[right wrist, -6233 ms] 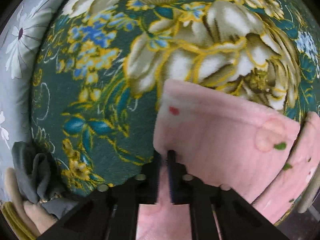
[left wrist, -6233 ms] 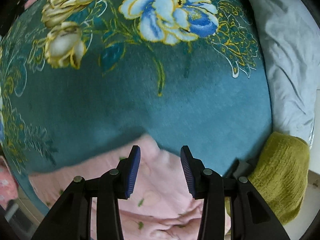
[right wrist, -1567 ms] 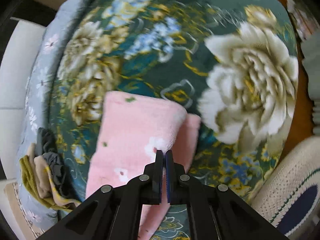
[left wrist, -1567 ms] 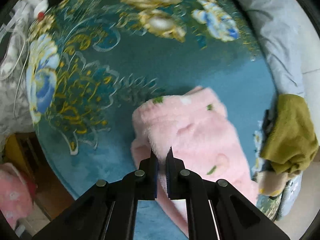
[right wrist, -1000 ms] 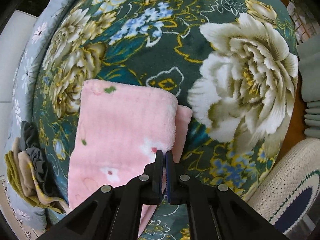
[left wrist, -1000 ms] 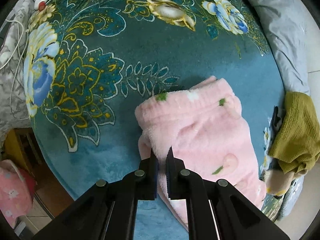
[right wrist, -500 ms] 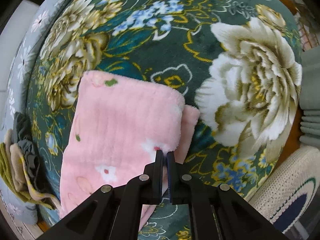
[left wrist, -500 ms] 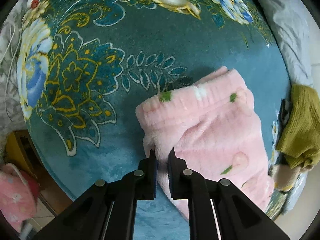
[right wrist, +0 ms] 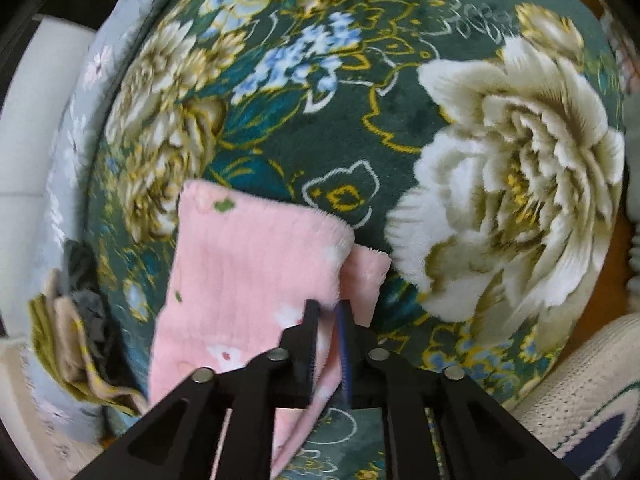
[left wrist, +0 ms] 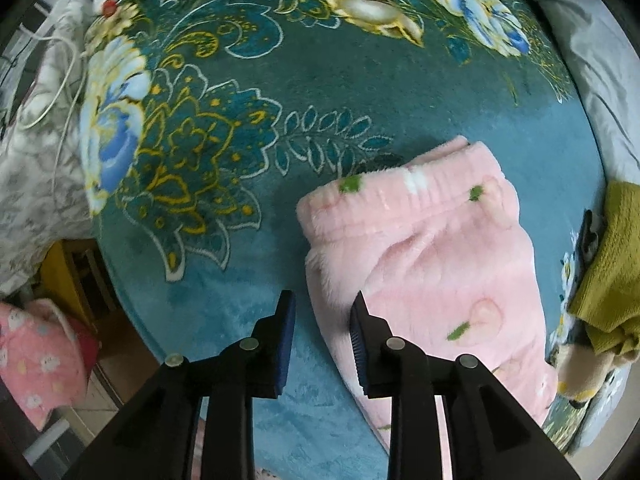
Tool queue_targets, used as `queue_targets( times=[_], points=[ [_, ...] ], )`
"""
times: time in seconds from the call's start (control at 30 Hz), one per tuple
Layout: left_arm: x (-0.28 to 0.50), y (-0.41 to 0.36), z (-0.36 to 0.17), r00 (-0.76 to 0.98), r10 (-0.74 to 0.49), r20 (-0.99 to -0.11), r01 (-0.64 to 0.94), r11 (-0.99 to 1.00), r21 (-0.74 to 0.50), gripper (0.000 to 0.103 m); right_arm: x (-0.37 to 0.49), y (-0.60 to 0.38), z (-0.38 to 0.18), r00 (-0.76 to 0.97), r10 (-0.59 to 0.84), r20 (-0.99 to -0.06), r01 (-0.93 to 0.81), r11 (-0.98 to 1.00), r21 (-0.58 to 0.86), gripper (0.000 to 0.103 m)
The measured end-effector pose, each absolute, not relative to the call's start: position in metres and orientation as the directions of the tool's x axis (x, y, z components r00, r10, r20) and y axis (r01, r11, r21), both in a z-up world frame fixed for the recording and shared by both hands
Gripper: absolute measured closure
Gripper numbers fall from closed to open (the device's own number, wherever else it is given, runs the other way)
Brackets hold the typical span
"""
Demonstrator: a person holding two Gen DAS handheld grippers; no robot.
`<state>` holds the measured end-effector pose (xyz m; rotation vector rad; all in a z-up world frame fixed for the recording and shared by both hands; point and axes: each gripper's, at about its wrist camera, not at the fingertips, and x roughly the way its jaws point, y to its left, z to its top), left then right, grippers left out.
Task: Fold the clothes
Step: 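Open the left gripper and release the folded pink edge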
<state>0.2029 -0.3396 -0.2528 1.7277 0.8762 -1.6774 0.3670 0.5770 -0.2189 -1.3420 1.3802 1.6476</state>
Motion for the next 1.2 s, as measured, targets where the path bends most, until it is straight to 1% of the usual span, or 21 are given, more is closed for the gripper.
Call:
queue_targets(
  times=[0.03, 0.07, 0.17, 0.3, 0.43, 0.5, 0.53, 0.57, 0.63, 0.7, 0.8, 0.87, 0.93, 0.97, 1.1, 1.13, 1.17, 1.2],
  points=[
    [0.204, -0.338, -0.252, 0.002, 0.057, -0.998, 0.785, -0.619, -0.034, 0.076, 0.372, 0.579, -0.221, -0.331, -0.157, -0.931, -0.896, -0.256, 0.362, 0.071],
    [0.204, -0.336, -0.251, 0.006, 0.049, -0.999, 0.789, -0.614, -0.025, 0.076, 0.377, 0.58, -0.223, -0.356, -0.161, -0.92, -0.894, -0.229, 0.386, 0.065],
    [0.206, -0.331, -0.249, 0.016, 0.035, -0.999, 0.801, -0.598, -0.008, 0.076, 0.387, 0.583, -0.227, -0.432, -0.166, -0.887, -0.877, -0.155, 0.456, 0.065],
    [0.205, -0.324, -0.249, 0.033, 0.022, -0.999, 0.803, -0.596, 0.013, 0.076, 0.384, 0.586, -0.228, -0.512, -0.168, -0.843, -0.839, -0.116, 0.532, 0.065],
    [0.2, -0.313, -0.25, 0.04, 0.016, -0.999, 0.79, -0.613, 0.022, 0.076, 0.38, 0.588, -0.235, -0.493, -0.181, -0.851, -0.852, -0.097, 0.514, 0.065],
    [0.197, -0.306, -0.251, 0.041, 0.019, -0.999, 0.784, -0.621, 0.02, 0.076, 0.379, 0.59, -0.239, -0.487, -0.184, -0.854, -0.86, -0.071, 0.506, 0.071],
    [0.196, -0.303, -0.251, 0.041, 0.02, -0.999, 0.781, -0.624, 0.02, 0.076, 0.376, 0.589, -0.239, -0.497, -0.182, -0.849, -0.855, -0.065, 0.515, 0.086],
    [0.194, -0.3, -0.251, 0.042, 0.02, -0.999, 0.777, -0.629, 0.02, 0.076, 0.373, 0.589, -0.238, -0.513, -0.178, -0.84, -0.846, -0.063, 0.53, 0.097],
    [0.191, -0.294, -0.252, 0.043, 0.02, -0.999, 0.771, -0.637, 0.02, 0.076, 0.363, 0.587, -0.217, -0.593, -0.156, -0.79, -0.779, -0.137, 0.612, 0.098],
    [0.188, -0.29, -0.252, 0.042, 0.017, -0.999, 0.765, -0.644, 0.021, 0.076, 0.361, 0.583, -0.197, -0.643, -0.139, -0.753, -0.721, -0.221, 0.657, 0.098],
    [0.186, -0.288, -0.252, 0.043, 0.009, -0.999, 0.765, -0.643, 0.028, 0.076, 0.372, 0.585, -0.216, -0.577, -0.152, -0.802, -0.778, -0.197, 0.597, 0.098],
    [0.186, -0.286, -0.254, 0.054, 0.008, -0.999, 0.768, -0.639, 0.036, 0.076, 0.381, 0.587, -0.24, -0.519, -0.183, -0.835, -0.826, -0.147, 0.545, 0.098],
    [0.185, -0.285, -0.253, 0.047, 0.009, -0.999, 0.772, -0.635, 0.03, 0.076, 0.384, 0.589, -0.248, -0.511, -0.191, -0.838, -0.831, -0.141, 0.539, 0.098],
    [0.184, -0.284, -0.252, 0.04, 0.009, -0.999, 0.772, -0.635, 0.026, 0.076, 0.384, 0.59, -0.25, -0.519, -0.193, -0.833, -0.825, -0.14, 0.547, 0.094],
    [0.18, -0.283, -0.251, 0.034, 0.001, -0.999, 0.767, -0.641, 0.026, 0.076, 0.386, 0.594, -0.251, -0.516, -0.2, -0.833, -0.828, -0.131, 0.545, 0.092],
    [0.181, -0.283, -0.251, 0.03, 0.002, -1.0, 0.771, -0.636, 0.022, 0.076, 0.388, 0.594, -0.251, -0.51, -0.197, -0.837, -0.832, -0.135, 0.538, 0.087],
    [0.181, -0.283, -0.252, 0.024, 0.004, -1.0, 0.775, -0.631, 0.017, 0.076, 0.39, 0.594, -0.25, -0.503, -0.191, -0.843, -0.836, -0.14, 0.531, 0.08],
    [0.181, -0.283, -0.252, 0.02, 0.005, -1.0, 0.779, -0.627, 0.012, 0.076, 0.392, 0.593, -0.25, -0.503, -0.192, -0.842, -0.836, -0.136, 0.531, 0.076]
  ],
)
